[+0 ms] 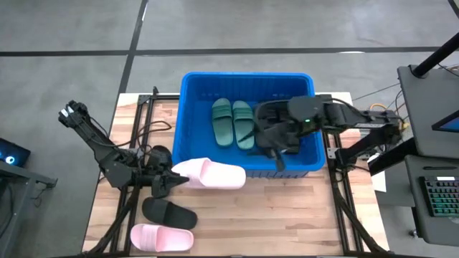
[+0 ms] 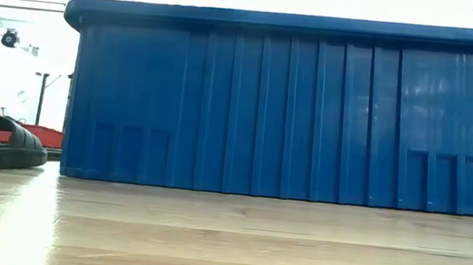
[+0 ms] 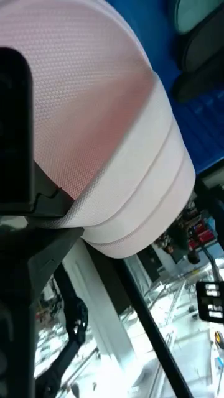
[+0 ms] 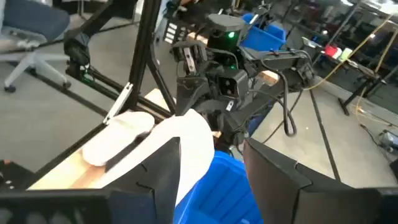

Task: Pick and place slides into bin
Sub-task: Put the pink slide into the blue container

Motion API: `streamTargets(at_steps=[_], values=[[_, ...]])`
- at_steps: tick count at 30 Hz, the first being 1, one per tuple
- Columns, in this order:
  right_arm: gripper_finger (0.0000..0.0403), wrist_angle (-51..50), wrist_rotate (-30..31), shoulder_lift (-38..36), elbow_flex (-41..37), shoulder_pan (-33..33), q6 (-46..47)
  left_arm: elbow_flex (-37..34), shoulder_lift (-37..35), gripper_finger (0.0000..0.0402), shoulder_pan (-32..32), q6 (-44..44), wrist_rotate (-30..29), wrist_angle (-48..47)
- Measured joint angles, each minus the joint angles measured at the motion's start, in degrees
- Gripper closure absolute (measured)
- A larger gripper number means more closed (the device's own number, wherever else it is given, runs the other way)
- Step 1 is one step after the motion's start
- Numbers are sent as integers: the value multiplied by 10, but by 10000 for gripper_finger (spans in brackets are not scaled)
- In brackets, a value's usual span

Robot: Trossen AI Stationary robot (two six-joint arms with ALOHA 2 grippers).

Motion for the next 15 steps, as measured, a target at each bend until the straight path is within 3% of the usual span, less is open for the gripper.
streamTargets(at_steps=[9,15], values=[[249,-96,-1,150,177,4,-111,1,3,401,0,0,0,42],[258,-158,-51,228,277,4,-124,1,-2,401,0,-1,-3,43]])
